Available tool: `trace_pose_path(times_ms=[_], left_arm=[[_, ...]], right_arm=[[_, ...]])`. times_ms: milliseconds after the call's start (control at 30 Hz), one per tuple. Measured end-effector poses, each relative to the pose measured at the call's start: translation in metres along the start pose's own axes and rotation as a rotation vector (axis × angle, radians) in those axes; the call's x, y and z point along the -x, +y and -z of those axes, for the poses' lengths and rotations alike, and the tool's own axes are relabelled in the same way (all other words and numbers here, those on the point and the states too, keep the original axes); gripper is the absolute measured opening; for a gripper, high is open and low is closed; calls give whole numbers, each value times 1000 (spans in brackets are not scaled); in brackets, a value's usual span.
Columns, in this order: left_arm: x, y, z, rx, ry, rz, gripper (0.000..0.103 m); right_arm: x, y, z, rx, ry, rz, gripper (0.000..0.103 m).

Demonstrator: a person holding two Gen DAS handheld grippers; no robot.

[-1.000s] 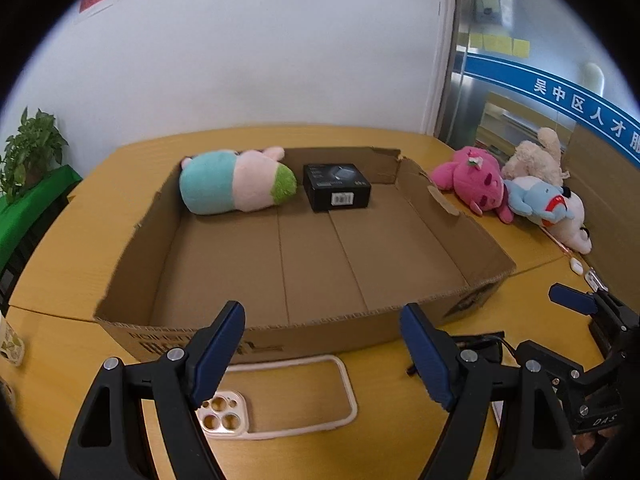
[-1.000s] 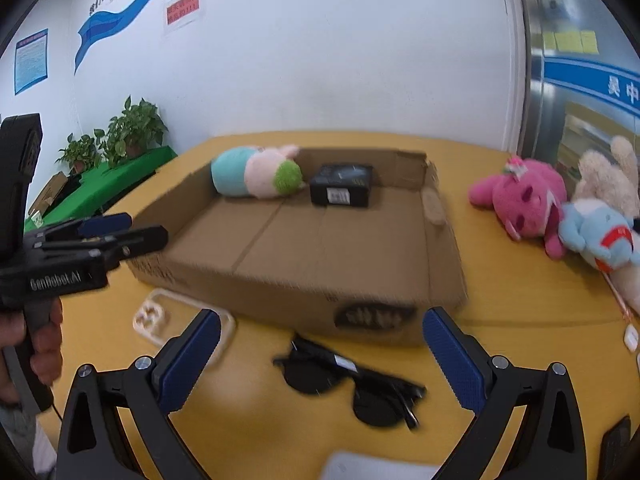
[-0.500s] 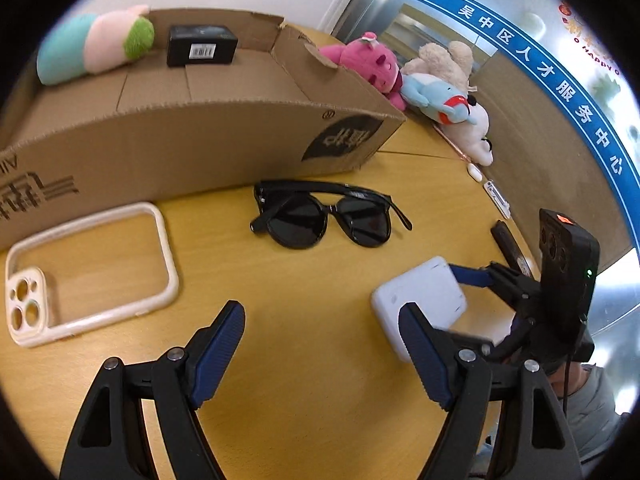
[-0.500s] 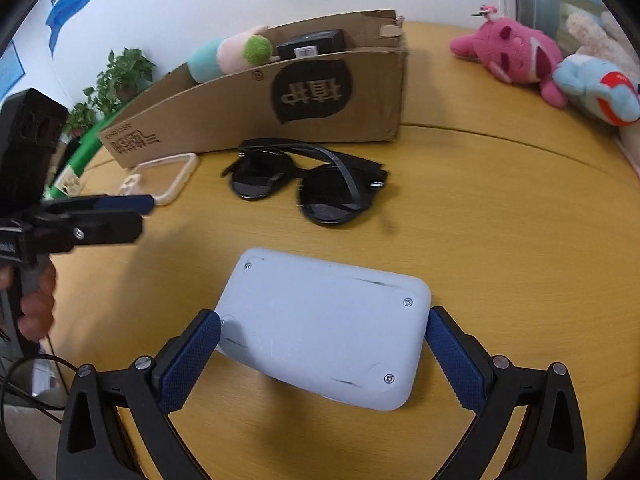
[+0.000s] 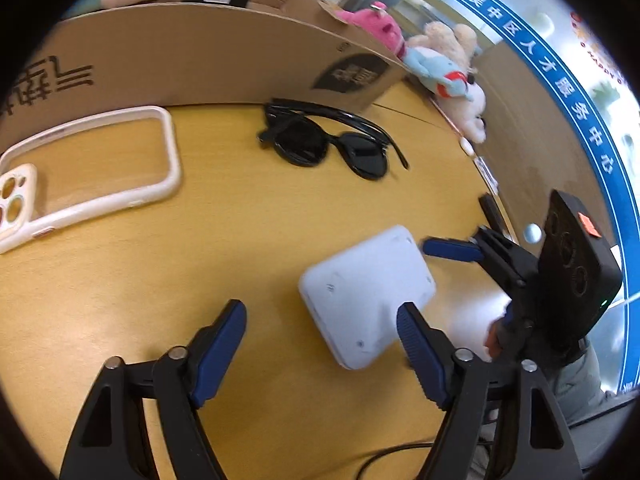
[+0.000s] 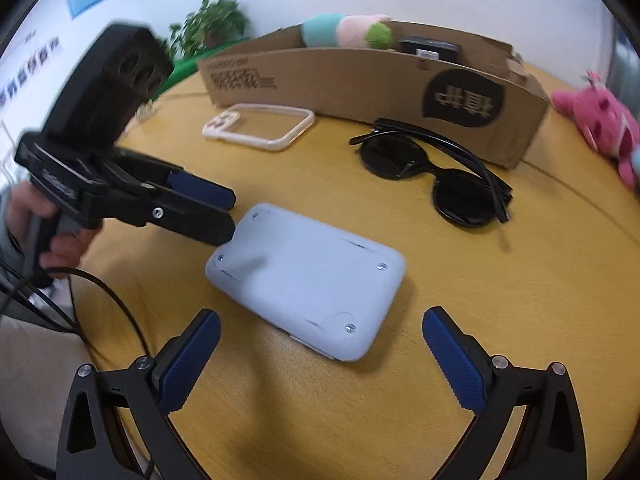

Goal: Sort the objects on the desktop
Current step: 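Close both grippers on the white power bank and lift it, then carry the power bank into the cardboard box beside the pig plush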

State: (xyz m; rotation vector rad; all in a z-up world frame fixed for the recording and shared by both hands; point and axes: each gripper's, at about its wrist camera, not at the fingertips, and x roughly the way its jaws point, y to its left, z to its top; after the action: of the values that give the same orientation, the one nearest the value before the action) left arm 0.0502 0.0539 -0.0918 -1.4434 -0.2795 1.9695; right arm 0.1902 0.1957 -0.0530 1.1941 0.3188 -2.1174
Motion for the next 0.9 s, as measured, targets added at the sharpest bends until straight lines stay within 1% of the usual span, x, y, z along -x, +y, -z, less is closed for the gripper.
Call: trace_pose_path(times_ms=[33, 100, 200, 267, 300, 333, 533, 567, 600, 633, 667, 700, 733, 833, 900], left_arm=[[-2, -1, 0, 6, 10, 15, 60], [-7, -2, 1, 19, 18, 46, 50], [-8, -3, 1, 24, -7, 42, 49], [-8, 1, 0, 43, -23, 41, 45], [-9, 1, 0, 45, -27, 35, 40], [-9, 2, -1, 46, -29, 27, 38], [-4, 4, -2, 51, -56, 1, 38], [-1, 4, -2, 52, -65, 20, 37], [2, 3, -3, 55, -74, 53, 32], [6, 1, -4, 49, -86, 66, 32], [12, -5, -7, 18, -109, 26, 32], [17, -8, -9, -1, -126, 4, 32], [24, -7, -13, 2, -143, 3, 32], [36, -1, -21, 17, -182, 23, 32], [45, -2, -26, 7, -211, 18, 32]], right_arm=[[-4, 3, 0, 19, 0, 18, 98], [-11, 10, -4, 48, -6, 26, 93], [-21, 18, -7, 89, -6, 81, 92], [-25, 20, -7, 85, -7, 104, 91], [-27, 19, -8, 75, -9, 107, 90], [-28, 20, -8, 68, -12, 113, 90], [-30, 24, -13, 26, -29, 131, 89], [-29, 25, -14, 18, -36, 134, 89], [-28, 26, -16, 13, -45, 131, 89], [-26, 28, -19, 8, -58, 123, 89], [-24, 30, -21, 8, -69, 121, 87], [-22, 33, -26, 14, -79, 132, 82], [-20, 34, -30, 19, -85, 142, 80], [-12, 34, -44, 13, -129, 132, 78], [-8, 35, -53, 19, -152, 138, 78]])
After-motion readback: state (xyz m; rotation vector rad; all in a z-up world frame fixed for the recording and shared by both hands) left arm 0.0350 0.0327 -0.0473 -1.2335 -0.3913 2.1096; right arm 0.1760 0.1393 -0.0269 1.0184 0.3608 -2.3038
